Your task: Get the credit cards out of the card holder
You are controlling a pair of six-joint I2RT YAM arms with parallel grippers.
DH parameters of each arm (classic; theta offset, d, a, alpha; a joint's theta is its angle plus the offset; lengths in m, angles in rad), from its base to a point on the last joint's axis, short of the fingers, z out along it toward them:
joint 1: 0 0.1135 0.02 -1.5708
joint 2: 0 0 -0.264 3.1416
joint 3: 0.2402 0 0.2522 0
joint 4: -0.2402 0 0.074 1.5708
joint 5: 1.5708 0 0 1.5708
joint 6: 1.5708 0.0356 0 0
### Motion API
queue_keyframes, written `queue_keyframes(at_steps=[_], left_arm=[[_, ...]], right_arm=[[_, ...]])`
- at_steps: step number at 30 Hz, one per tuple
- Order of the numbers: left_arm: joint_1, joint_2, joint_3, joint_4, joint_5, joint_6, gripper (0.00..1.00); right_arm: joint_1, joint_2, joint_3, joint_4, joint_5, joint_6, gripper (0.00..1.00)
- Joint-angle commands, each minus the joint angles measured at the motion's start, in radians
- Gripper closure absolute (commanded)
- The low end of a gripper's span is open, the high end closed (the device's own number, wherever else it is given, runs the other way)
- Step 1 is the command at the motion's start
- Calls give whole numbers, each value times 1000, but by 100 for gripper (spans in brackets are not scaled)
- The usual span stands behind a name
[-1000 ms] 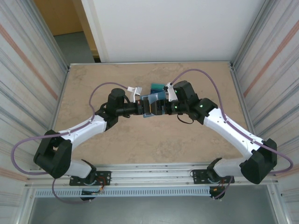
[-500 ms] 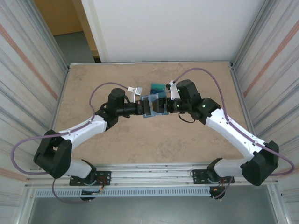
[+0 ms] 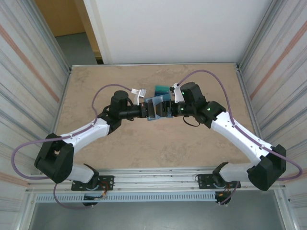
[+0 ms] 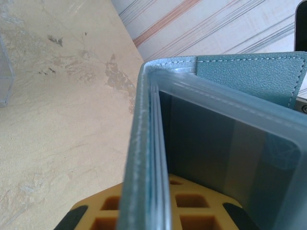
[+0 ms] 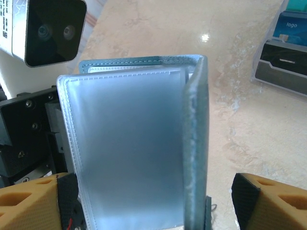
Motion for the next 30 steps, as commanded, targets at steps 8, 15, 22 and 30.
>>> queue_keyframes(at_steps=[8, 15, 22, 30], left_arm=[[-7, -11, 8, 41, 23, -7, 100], [-7, -20, 11, 39, 23, -3, 100], [-7, -20, 12, 37, 26, -2, 100], [-7, -23, 10, 37, 27, 3, 100]], right_arm=[[14, -4, 8, -7, -2, -8, 15], [6, 16, 17, -42, 37, -3, 18], [7, 24, 33, -73, 71, -7, 17], [3, 21, 49, -139, 172, -9, 15]])
